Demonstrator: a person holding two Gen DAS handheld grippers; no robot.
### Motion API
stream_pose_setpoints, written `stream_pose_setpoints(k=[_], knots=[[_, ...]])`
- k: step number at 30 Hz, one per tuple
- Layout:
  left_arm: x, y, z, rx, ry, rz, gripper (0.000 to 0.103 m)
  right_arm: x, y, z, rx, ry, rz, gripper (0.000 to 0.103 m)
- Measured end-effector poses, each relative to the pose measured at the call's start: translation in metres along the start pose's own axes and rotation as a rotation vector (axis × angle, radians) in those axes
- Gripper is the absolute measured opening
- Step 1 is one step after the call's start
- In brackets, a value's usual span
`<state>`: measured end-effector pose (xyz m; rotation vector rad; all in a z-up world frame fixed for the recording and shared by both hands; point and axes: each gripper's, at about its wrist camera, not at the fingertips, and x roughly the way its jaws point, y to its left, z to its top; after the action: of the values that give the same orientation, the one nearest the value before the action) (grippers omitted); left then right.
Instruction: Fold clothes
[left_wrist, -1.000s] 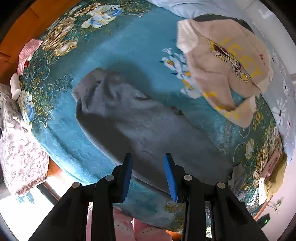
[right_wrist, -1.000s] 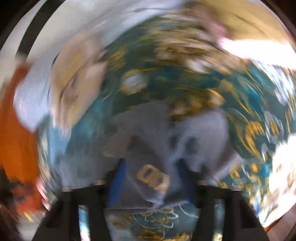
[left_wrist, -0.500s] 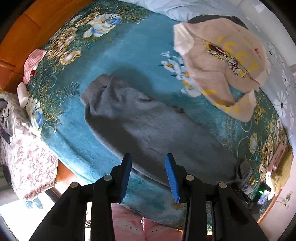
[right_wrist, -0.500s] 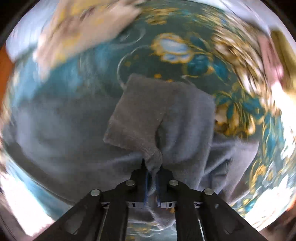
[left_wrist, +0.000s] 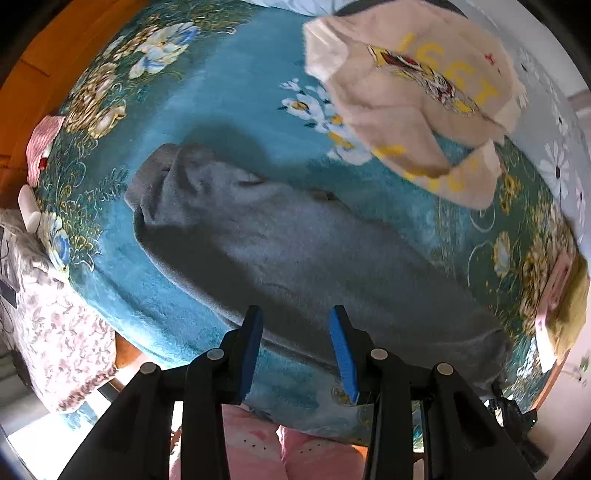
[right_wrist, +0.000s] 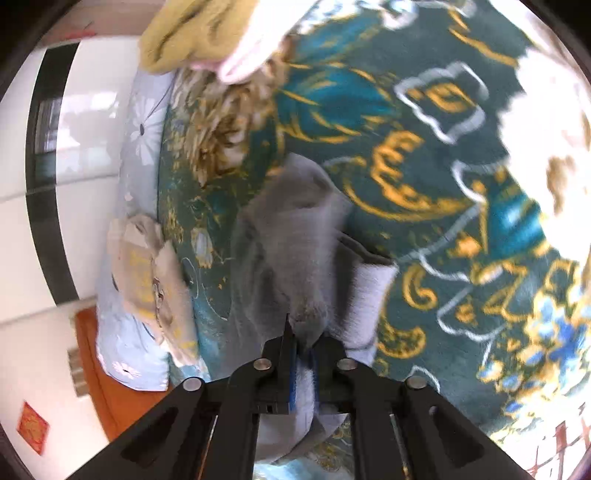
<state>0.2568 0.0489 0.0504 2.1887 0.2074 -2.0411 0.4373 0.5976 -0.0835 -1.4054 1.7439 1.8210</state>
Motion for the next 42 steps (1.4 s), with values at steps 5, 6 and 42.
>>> stream_pose_setpoints(k=[5, 6, 42], knots=[[0.000, -0.003, 0.000, 0.006, 0.002, 0.009, 0.039, 0.001, -0.016, -0.002, 0.033, -0.011, -0.085, 0.033], [0.000, -0.003, 0.000, 0.007, 0.003, 0.010, 0.039, 0.002, -0.022, 0.000, 0.055, -0.012, -0.091, 0.043], [0.009, 0.041, -0.004, -0.079, 0.009, 0.054, 0.039, -0.025, -0.006, 0.028, 0.044, -0.150, -0.170, 0.032]])
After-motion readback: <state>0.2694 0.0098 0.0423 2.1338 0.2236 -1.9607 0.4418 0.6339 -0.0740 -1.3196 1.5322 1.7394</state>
